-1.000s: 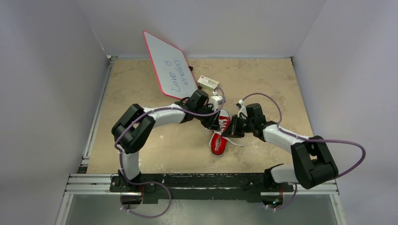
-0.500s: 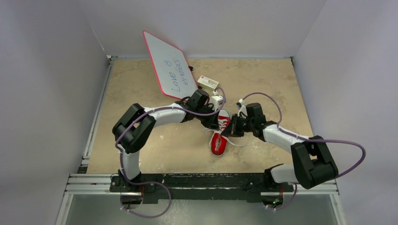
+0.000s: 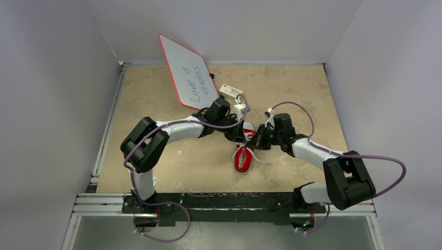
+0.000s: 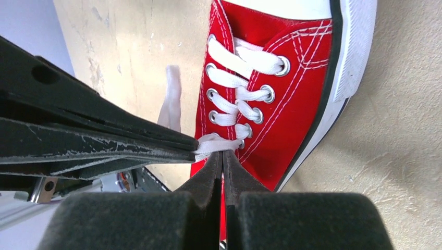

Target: Tie the shoes

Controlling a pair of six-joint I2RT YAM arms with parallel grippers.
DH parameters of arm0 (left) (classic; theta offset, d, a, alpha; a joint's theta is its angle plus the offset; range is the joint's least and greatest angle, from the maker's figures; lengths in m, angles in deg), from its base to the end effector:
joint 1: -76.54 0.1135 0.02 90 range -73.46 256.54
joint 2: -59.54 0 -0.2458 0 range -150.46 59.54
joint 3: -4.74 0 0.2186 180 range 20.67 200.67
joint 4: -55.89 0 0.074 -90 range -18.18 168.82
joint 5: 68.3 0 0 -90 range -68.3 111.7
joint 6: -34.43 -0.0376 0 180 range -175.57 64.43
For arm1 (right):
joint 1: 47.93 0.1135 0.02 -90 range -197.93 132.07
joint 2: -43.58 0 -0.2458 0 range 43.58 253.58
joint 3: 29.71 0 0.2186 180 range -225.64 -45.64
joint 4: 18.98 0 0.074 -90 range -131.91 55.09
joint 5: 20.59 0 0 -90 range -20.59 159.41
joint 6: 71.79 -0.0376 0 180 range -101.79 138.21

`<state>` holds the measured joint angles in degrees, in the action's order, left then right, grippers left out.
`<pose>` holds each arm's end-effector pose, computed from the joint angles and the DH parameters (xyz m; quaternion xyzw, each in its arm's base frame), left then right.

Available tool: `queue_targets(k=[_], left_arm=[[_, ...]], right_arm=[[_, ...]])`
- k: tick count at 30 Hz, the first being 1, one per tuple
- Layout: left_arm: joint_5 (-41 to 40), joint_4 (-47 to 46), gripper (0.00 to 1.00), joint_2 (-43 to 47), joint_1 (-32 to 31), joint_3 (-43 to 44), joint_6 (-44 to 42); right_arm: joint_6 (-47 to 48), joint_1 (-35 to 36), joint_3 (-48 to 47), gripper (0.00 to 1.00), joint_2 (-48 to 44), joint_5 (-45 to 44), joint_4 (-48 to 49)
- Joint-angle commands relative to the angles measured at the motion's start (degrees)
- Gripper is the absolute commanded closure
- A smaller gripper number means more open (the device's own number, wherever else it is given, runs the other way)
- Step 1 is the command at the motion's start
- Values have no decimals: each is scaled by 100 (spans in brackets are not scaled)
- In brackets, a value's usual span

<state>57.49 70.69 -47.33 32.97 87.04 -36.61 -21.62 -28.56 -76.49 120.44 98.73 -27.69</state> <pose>0.2536 -0.2716 0.1915 0.3117 0.8125 -0.4486 0.2037 0.2170 0.0958 0.1764 0.0473 0.8780 0.4050 0.2508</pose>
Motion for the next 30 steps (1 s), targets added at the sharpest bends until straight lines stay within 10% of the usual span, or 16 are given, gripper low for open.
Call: queue_targets(k=[1, 23, 30], left_arm=[[231, -284, 100, 373, 6, -135, 65], [-289, 472, 78, -141, 75, 174, -287], [-536, 561, 91, -260, 60, 230, -429]], right_arm=[[-306, 3, -65, 100, -78, -322, 358], [-420, 5, -17, 100, 207, -199, 588], [-399, 2, -43, 100, 228, -164, 572]])
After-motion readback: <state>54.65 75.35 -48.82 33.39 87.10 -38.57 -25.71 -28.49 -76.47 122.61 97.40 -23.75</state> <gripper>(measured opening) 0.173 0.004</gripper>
